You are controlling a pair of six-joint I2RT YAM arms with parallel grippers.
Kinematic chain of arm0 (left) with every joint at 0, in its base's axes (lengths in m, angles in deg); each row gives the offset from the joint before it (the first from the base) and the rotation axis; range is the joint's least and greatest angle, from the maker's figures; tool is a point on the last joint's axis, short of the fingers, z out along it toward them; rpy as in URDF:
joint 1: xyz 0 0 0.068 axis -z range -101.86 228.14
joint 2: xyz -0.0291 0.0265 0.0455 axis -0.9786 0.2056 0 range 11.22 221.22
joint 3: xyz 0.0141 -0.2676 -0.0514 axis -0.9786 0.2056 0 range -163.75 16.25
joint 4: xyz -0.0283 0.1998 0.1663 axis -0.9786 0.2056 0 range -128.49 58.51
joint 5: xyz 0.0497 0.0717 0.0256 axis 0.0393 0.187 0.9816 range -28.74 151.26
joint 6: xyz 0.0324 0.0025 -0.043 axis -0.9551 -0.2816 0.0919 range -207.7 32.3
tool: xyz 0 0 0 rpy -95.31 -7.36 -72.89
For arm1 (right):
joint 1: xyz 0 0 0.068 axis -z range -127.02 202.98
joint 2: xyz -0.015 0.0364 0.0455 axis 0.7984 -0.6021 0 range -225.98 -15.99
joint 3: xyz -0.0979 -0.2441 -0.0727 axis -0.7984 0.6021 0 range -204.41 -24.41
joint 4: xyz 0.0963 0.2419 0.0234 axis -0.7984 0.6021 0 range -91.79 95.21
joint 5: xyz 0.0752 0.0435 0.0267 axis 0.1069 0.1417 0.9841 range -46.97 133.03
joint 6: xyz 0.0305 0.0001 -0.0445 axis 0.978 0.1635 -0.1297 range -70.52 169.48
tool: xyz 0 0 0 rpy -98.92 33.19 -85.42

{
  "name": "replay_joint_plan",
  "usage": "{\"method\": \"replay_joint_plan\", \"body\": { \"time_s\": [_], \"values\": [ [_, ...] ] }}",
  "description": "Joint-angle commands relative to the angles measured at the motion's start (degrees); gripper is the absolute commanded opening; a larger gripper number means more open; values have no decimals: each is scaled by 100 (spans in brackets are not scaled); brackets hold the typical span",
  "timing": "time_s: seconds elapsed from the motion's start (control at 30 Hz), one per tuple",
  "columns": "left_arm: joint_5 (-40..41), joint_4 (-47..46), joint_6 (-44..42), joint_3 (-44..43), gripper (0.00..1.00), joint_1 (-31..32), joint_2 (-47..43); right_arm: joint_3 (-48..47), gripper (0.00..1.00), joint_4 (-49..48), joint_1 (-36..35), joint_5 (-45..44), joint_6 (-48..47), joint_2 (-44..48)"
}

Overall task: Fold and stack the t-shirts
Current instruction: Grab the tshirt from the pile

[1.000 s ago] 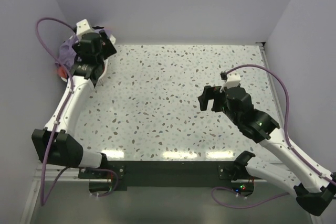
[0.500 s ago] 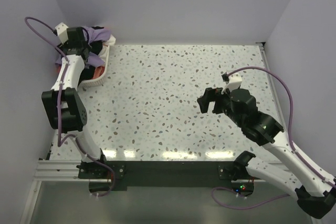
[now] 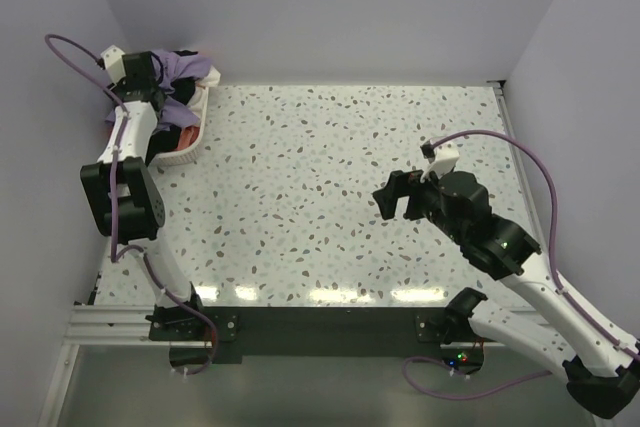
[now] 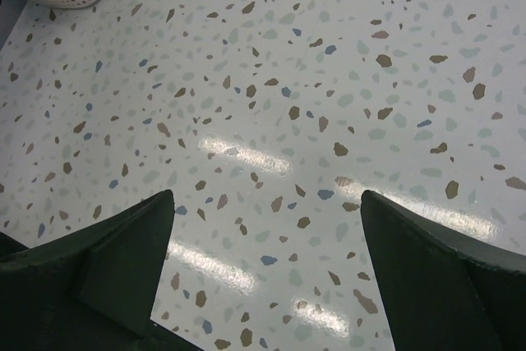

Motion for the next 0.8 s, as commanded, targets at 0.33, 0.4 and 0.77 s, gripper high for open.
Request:
{"method": "replay_joint_plan", "body": {
  "time_s": [0.33,0.4,0.77],
  "values": [
    [-462,-460,-234,-408,3,-152,210,-15,99,-100,-3,117,-82,20],
    [-541,-443,-260,-469,0,-161,122,-33,99,-109,-3,126,-90,-15],
    [-1507,-671,-375,-680,0,-152,-1381,-226,99,-214,-12,258,-29,-191]
  ]
}}
